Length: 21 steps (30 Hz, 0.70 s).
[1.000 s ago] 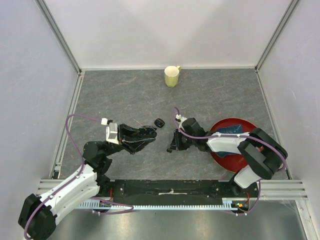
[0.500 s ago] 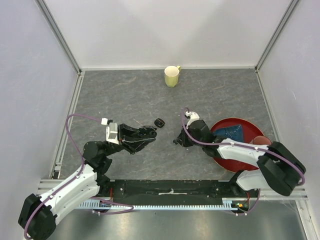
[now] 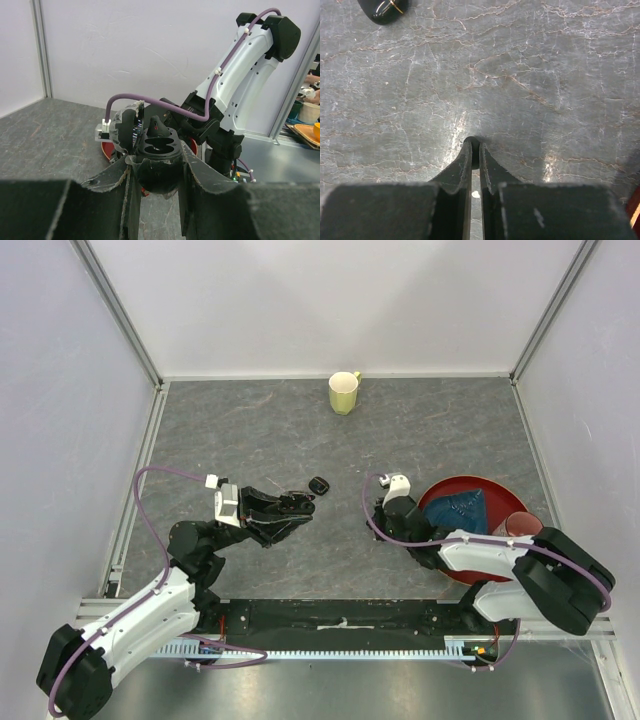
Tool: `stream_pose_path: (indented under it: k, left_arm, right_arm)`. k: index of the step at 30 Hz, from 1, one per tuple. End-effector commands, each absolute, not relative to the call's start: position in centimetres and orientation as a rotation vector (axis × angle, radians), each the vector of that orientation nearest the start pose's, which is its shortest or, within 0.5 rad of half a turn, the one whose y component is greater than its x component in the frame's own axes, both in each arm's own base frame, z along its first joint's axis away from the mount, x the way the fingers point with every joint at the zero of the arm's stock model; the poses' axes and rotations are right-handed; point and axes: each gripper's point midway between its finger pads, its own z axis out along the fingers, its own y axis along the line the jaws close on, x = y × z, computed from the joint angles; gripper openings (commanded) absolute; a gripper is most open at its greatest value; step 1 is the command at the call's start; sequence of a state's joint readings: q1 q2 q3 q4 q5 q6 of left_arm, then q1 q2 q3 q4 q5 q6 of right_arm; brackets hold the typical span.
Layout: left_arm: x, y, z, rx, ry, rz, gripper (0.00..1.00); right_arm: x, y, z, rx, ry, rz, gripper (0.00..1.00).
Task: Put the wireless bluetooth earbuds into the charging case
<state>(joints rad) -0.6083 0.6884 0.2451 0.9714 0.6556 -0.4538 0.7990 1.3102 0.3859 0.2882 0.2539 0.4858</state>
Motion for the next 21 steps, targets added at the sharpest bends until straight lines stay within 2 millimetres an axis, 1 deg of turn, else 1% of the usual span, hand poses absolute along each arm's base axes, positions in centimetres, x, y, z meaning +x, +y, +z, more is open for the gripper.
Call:
stream_pose_path:
  k: [1,5,9,12,15,21]
  left_arm:
    - [14.1,-24.4,30.9,0.72,0.979,-1.24,0.02]
    - [14.2,-24.4,30.9,0.716,0.981,-1.236,0.02]
    - [14.3,-24.4,30.8,0.718,0.986,-1.237,0.02]
    - [14.3,-24.4,30.7,0.718,0.989,-1.238,0.02]
    - [14.2,-24.4,30.7,0.716,0.987,-1.238,0.02]
    - [14.3,-24.4,30.6,0.716,0.992,-1.238,0.02]
  right_arm:
    - [25.4,21.8,3.7,-0.214,2.155,0.408,0.12]
    - [24.9,22.1,2.9,-0.243,2.202,0.399,0.19]
    - [24.4,22.4,2.3,-0.258,2.236,0.411,0.19]
    - [24.3,22.3,2.3,-0.25,2.244,0.412,0.2]
    - [24.3,22.4,2.5,-0.244,2.241,0.422,0.19]
    - [24.2,23.6,3.2,-0.268,2.248,0.483,0.2]
